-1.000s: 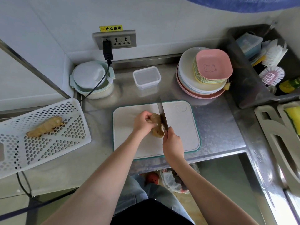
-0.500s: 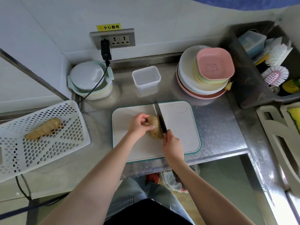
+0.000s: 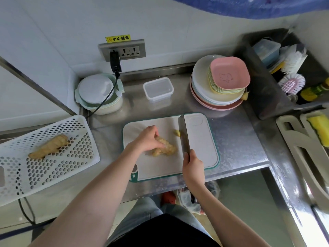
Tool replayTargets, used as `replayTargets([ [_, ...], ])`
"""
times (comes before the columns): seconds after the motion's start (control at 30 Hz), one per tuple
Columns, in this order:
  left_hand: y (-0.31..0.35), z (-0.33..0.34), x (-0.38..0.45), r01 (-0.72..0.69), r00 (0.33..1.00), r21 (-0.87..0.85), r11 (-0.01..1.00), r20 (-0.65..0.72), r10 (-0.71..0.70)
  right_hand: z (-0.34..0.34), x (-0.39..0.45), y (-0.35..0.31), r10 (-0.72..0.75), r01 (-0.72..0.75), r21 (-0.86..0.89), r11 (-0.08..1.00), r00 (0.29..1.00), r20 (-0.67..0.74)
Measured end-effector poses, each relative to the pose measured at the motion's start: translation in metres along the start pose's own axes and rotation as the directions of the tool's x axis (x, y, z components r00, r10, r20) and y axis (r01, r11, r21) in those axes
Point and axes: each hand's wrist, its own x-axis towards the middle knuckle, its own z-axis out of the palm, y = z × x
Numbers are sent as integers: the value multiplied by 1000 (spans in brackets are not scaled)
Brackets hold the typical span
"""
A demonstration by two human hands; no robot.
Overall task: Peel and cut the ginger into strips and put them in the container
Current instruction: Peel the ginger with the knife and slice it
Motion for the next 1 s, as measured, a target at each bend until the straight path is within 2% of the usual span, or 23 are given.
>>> replayTargets([
  [0.17,-1,-5,-3,113,976,-76,991,195,-97,-1,-2,-5,-24,24,26,999,1000,-3],
  [0.23,3,-4,-4,144,980,-141,979,156,-122,-2,-5,-10,-41,42,51,998,999,-8],
  [0.27,4,-4,-4,192,978,-250,949,134,-163,-2,-7,-13,-47,47,69,997,999,-11],
  [0.3,6,-3,-5,262,965,-398,879,135,-226,-1,-8,-15,-48,49,88,995,999,-12],
  [0.37,7,-1,-10,377,920,-676,633,193,-342,0,-11,-21,-55,56,116,992,998,-18],
  [0.4,6,1,-12,391,905,-755,527,209,-371,0,-12,-23,-60,62,127,990,998,-22],
  [0.43,4,5,-14,388,897,-795,466,210,-389,1,-12,-25,-60,63,138,988,998,-25],
  [0.47,2,10,-16,382,892,-805,454,193,-409,2,-12,-27,-60,63,147,987,998,-27],
  [0.57,0,21,-22,412,884,-738,535,180,-431,5,-12,-32,-54,57,144,988,998,-21],
  [0.67,1,17,-24,419,897,-678,604,207,-390,7,-13,-34,-59,59,121,991,998,-1],
  [0.8,9,5,-25,342,936,-480,808,94,-340,11,-11,-38,-89,87,74,993,996,27],
  [1.0,16,2,-20,360,930,-481,799,116,-349,19,-4,-49,-139,142,-33,989,988,74],
])
